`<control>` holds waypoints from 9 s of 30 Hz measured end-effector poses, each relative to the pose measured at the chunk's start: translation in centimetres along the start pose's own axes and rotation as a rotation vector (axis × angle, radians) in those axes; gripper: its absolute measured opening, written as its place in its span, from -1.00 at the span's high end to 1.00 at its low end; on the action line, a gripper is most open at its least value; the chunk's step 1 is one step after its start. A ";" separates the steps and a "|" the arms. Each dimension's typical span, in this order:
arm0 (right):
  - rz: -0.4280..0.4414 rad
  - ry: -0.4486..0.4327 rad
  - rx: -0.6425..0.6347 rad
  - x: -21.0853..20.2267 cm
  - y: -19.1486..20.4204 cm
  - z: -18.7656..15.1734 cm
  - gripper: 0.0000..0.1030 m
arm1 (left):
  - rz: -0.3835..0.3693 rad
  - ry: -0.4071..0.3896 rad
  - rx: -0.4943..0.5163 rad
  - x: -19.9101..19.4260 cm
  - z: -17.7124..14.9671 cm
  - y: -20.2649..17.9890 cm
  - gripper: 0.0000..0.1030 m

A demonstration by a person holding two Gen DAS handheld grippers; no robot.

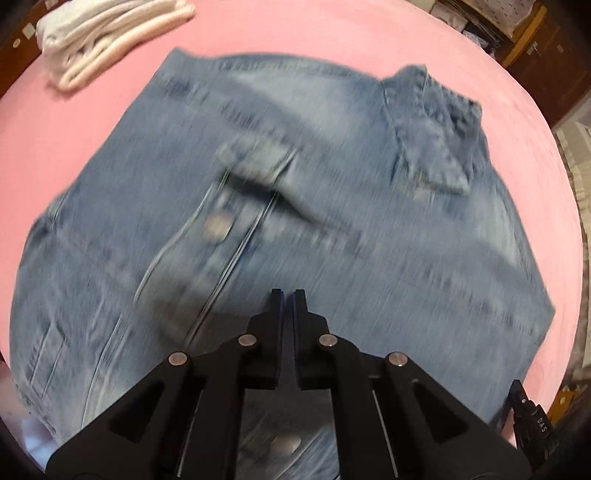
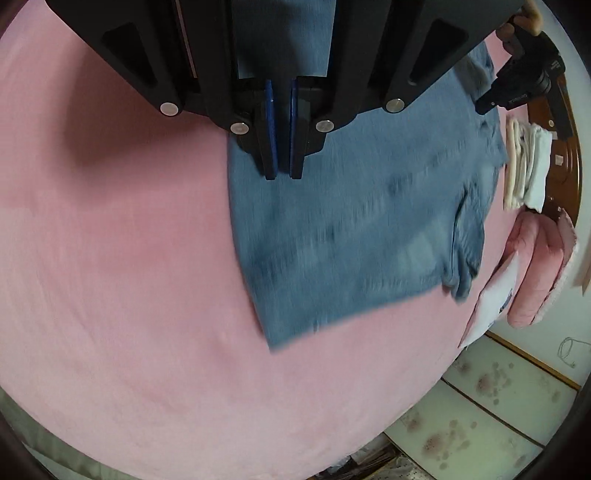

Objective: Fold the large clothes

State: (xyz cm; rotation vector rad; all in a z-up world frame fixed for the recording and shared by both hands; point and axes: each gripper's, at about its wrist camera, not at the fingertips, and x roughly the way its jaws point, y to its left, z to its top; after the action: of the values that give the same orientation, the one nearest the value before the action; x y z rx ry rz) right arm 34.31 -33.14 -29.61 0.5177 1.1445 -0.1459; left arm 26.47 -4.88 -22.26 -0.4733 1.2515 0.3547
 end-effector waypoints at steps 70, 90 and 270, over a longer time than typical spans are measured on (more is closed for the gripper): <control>-0.181 0.223 0.355 -20.0 -3.2 -33.2 -0.74 | 0.114 0.216 0.337 -13.7 -15.7 27.8 -0.36; -0.084 0.236 0.445 -12.7 -7.4 -35.4 -0.20 | -0.022 0.477 0.262 -2.9 -14.3 34.8 -0.52; 0.140 -0.024 -0.162 -20.0 20.7 -5.5 1.00 | -0.273 0.031 0.408 -0.4 3.8 -0.2 0.99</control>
State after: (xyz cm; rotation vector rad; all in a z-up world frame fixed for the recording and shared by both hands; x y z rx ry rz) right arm 29.01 -15.50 -6.88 0.4494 1.0824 0.0609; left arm 29.55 -3.08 -20.94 -0.2931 1.2313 -0.1397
